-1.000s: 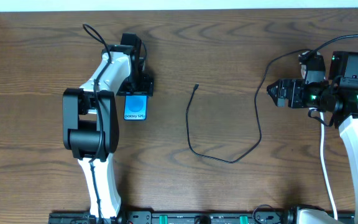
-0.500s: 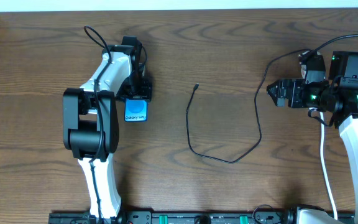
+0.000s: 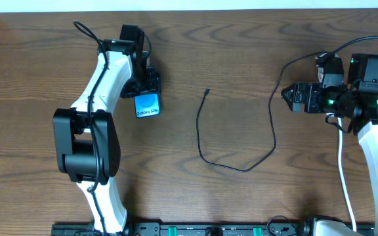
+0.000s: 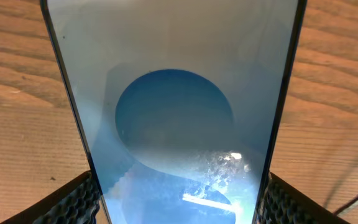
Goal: Plug charger to phone and switch on socket
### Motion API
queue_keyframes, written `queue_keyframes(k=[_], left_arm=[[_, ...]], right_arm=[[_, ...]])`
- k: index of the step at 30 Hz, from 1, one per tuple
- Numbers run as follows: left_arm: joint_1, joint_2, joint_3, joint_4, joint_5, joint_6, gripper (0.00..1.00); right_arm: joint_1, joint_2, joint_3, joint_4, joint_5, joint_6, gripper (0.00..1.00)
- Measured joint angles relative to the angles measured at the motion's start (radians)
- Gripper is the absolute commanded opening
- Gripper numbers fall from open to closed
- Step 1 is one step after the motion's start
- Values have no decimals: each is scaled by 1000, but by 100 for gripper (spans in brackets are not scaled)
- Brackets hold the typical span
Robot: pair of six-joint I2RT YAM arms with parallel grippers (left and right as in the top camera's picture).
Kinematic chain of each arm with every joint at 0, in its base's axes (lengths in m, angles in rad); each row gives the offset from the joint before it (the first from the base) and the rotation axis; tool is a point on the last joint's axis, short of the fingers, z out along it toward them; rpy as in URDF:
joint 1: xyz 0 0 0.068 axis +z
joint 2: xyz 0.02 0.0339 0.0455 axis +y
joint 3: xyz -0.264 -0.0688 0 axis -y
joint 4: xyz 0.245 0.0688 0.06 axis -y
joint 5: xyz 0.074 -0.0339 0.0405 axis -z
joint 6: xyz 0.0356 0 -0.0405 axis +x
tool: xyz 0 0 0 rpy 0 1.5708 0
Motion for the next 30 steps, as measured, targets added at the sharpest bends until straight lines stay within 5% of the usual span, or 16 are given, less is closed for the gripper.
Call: queue_keyframes(k=[11, 30], left_arm=[[0, 0, 0, 29, 268, -287, 70], [0, 0, 0, 100, 897, -808, 70]], right_arm=[[39, 30, 1, 61, -19, 185, 97], [73, 35, 1, 91, -23, 271, 99]])
